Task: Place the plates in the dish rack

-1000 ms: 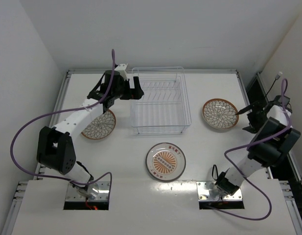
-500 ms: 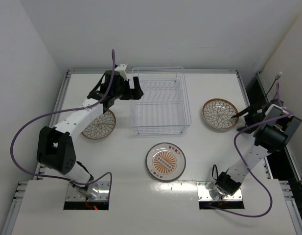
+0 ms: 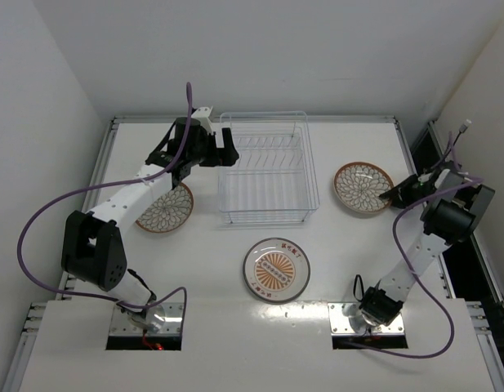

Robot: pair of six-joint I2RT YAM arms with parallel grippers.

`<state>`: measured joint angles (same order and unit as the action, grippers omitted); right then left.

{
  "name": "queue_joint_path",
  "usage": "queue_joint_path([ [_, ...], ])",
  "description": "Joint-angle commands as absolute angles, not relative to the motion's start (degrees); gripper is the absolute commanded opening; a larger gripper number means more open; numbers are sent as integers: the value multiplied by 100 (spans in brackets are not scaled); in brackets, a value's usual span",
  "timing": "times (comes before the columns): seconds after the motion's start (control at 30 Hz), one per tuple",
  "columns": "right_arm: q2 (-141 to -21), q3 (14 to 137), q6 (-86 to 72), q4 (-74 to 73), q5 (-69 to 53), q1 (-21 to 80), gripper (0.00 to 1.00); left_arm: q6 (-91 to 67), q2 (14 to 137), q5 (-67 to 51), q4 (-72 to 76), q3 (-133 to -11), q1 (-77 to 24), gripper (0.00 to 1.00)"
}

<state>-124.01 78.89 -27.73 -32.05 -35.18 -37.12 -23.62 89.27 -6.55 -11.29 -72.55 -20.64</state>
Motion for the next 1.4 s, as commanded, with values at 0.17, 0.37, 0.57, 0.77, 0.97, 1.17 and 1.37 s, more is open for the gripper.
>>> queue_joint_path([
  [0.17,-11972,8085,-2715,-3076,-3717,-3341,0,-2399,8956,-589,-1046,-7479,-2083,99],
  [0.37,-9900,7963,-3348,-2979,-2283,-2734,0,-2399,8956,-475,-1046,-7479,-2083,99],
  [0.57,-8430,8779,-3753,-3594,687,-1367,0,-2399,8956,-352,-1099,-7479,-2083,99],
  [0.77,-8902,10543,-3480,-4481,3179,418,0,-2399,8956,-299,-1151,-7479,-2083,99],
  [0.97,-10297,12232,-3059,-5202,4533,1597,0,-2399,8956,-246,-1151,-7479,-2083,99],
  [1.17,-11153,13245,-2664,-5468,5501,2144,0,-2452,8956,-246,-1151,-7479,-2083,99],
  [1.37,-11644,13192,-2259,-5273,6081,2460,0,-2452,9009,-246,-1151,-7479,-2083,99],
])
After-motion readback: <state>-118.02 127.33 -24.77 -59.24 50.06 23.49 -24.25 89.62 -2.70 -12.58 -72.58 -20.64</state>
